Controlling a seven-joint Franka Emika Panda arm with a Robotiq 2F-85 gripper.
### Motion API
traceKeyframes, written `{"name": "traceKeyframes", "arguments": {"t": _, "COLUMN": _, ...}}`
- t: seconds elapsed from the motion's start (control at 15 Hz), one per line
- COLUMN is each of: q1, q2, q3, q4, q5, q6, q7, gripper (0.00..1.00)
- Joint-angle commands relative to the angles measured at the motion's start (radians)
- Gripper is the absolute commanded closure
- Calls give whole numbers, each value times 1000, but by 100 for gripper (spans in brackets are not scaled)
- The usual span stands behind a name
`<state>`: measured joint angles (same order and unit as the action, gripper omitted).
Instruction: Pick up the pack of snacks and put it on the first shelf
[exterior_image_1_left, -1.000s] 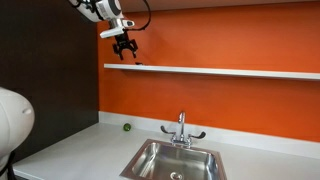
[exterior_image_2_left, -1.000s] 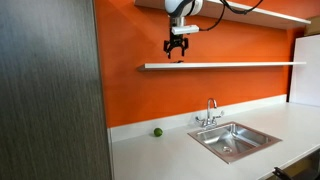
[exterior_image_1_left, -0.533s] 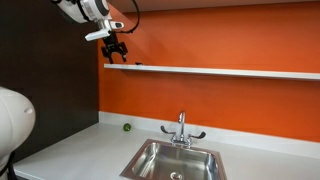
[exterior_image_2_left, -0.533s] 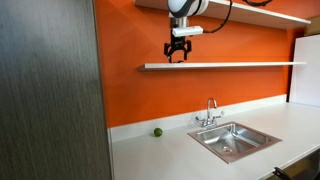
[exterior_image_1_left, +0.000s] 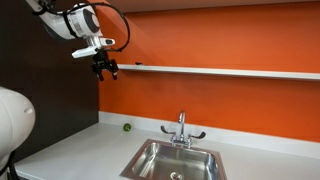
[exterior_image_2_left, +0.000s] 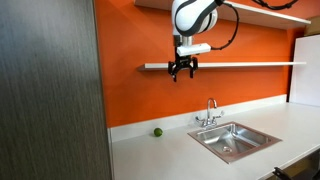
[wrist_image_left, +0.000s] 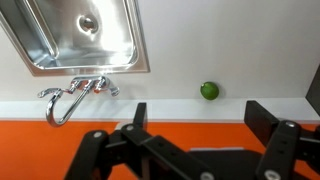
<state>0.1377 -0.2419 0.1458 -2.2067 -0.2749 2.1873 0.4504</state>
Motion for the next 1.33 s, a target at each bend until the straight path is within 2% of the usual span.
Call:
{"name": "traceKeyframes", "arguments": {"t": 0.0, "q1": -23, "q2": -38, "q3": 6, "q4": -157, "q5": 55, "q6": 120, "q7": 10, "gripper": 0}}
{"name": "traceKeyframes", "arguments": {"t": 0.27, "q1": -22, "q2": 10, "q3": -22, "q4": -294, "q5": 161, "q6": 285, "q7": -81, "gripper": 0}}
{"name": "traceKeyframes", "arguments": {"t": 0.6, "q1": -47, "q2": 114, "q3": -44, "q4": -389, "q5": 121, "q6": 392, "q7": -204, "gripper": 0}}
{"name": "traceKeyframes", "arguments": {"t": 1.0, "q1": -66, "q2": 240, "q3": -74, "q4": -422, "q5": 57, "q6": 520, "q7": -307, "gripper": 0}}
{"name": "traceKeyframes", "arguments": {"t": 1.07, "q1": -55, "q2": 214, "q3": -68, "q4": -417, "q5": 80, "q6": 478, "q7": -274, "gripper": 0}}
{"name": "traceKeyframes", "arguments": {"t": 1.27, "q1": -53, "q2": 248, "q3": -76, "q4": -418, "q5": 75, "q6": 505, "q7": -286, "gripper": 0}}
